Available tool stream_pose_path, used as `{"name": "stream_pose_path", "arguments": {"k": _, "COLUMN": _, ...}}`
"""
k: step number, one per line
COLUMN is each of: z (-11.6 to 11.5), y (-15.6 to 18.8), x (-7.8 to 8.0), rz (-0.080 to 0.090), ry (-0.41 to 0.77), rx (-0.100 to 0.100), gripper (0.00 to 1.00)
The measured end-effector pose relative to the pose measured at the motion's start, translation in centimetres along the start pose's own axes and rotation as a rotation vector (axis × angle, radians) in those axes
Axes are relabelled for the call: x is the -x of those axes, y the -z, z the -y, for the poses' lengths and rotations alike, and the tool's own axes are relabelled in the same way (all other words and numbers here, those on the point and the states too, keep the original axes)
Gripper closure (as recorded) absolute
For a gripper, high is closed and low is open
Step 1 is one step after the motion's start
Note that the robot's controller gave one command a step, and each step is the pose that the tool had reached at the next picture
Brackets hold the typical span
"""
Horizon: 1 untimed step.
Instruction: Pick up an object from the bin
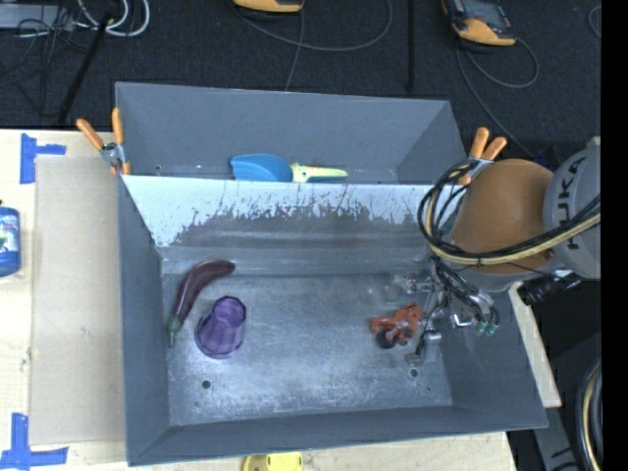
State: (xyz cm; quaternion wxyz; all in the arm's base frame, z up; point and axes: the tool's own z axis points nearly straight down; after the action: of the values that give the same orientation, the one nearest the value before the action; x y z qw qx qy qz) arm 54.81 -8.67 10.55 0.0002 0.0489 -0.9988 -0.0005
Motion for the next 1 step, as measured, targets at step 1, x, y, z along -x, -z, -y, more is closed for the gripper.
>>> {"name": "stream_pose_path", "arguments": {"k": 1, "z": 1.58, "y": -3.64, "x": -0.25, "rz": -0.001, "ry": 0.2, "rx": 0.001, "gripper": 1.0}}
